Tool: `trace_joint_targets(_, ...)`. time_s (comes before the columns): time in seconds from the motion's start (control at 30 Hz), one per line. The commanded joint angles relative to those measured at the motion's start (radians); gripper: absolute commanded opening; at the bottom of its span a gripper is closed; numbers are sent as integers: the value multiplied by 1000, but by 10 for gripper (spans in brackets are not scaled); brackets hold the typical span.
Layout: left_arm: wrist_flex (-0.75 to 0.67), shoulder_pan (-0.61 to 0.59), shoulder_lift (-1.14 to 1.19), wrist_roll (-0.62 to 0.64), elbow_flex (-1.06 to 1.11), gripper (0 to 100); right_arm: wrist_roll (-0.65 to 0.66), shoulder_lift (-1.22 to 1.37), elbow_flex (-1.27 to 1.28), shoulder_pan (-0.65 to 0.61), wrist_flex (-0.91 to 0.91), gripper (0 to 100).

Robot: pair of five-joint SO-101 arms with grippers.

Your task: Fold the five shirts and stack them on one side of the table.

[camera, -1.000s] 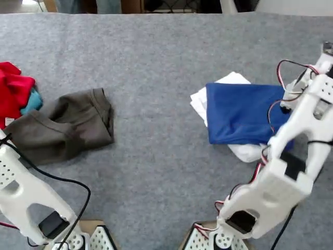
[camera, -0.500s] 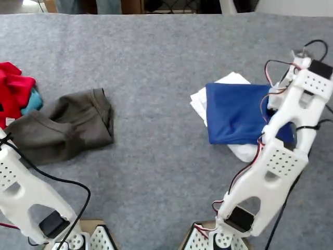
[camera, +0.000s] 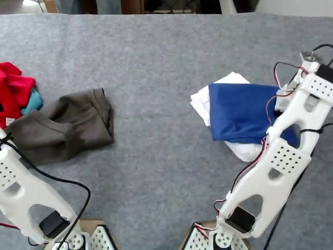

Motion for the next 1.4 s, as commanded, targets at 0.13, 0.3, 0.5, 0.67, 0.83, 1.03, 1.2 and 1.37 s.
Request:
trace_joint_targets(0.13, 2, 10, -64, 0, 1, 213, 20, 45, 18, -72, 17, 430)
trace_joint_targets(0.3, 2, 7, -64, -3, 1, 213, 12, 148, 19, -120, 8, 430)
trace_joint_targets(0.5, 2, 2, -64, -8, 1, 213, 20, 206, 19, -126, 2, 330)
trace_joint_targets(0.67, 2, 7, -61, -8, 1, 213, 87, 211, 27, -129, 3, 100)
trace_joint_targets(0.83, 2, 2, -60, -8, 1, 213, 103, 211, 19, -123, 8, 33)
trace_joint_targets(1.03, 2, 1, -60, -8, 1, 213, 104, 166, -93, -127, 12, 15)
trace_joint_targets(1.2, 2, 1, -60, -8, 1, 213, 167, 120, -246, -126, 14, 15)
trace_joint_targets(1.37, 2, 1, -64, -8, 1, 213, 193, 119, -334, -106, -9, 15)
